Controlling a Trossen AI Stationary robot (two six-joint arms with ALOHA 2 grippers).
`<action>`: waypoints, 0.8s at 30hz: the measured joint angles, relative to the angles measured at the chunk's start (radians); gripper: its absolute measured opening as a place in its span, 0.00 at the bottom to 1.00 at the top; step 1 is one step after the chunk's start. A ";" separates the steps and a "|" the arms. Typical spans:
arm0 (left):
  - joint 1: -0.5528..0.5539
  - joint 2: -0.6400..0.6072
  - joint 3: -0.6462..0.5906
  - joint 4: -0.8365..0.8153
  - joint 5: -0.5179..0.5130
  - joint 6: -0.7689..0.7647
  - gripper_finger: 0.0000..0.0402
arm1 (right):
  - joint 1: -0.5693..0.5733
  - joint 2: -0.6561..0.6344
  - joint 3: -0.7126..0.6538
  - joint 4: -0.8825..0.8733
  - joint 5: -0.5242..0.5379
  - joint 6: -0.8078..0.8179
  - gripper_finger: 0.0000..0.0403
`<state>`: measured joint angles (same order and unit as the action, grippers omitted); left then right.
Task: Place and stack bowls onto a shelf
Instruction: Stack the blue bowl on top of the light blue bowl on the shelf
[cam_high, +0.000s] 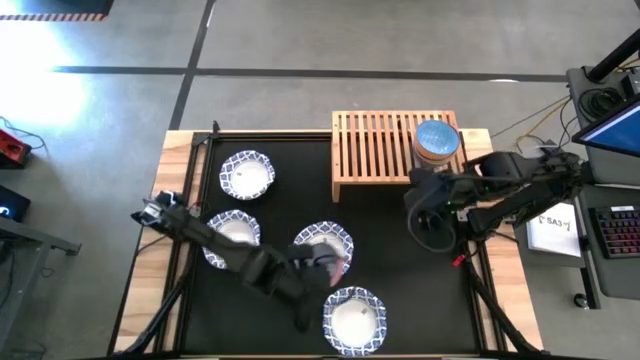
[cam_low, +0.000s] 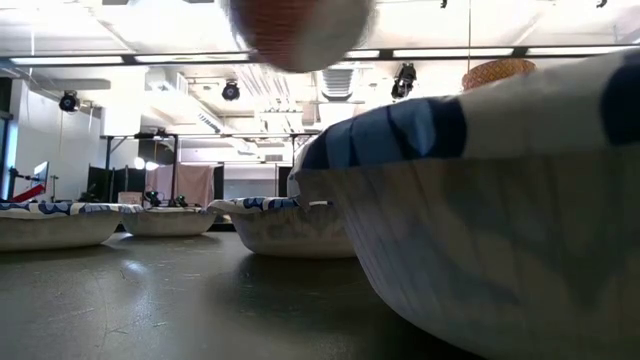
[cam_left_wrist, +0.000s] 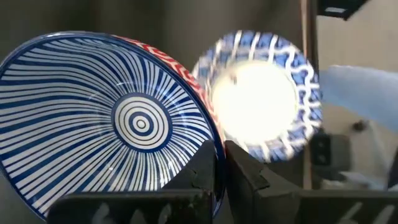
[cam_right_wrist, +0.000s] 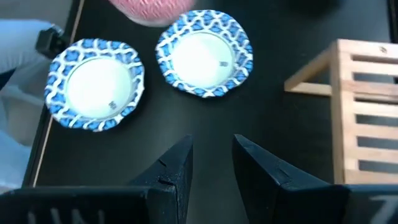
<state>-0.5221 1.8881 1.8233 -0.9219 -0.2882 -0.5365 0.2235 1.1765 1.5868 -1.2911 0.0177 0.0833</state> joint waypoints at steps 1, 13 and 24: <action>0.020 0.000 0.000 0.035 0.017 0.081 0.00 | 0.011 0.002 0.000 0.004 0.000 -0.011 0.25; 0.135 0.009 -0.004 0.347 0.314 0.744 0.00 | 0.074 0.006 -0.079 0.194 -0.187 -0.265 0.24; 0.140 0.057 -0.006 0.452 0.509 0.959 0.00 | 0.073 0.005 -0.123 0.339 -0.455 -0.358 0.24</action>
<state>-0.3817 1.9446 1.8172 -0.4695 0.2212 0.4226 0.2970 1.1816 1.4638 -0.9520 -0.4377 -0.2742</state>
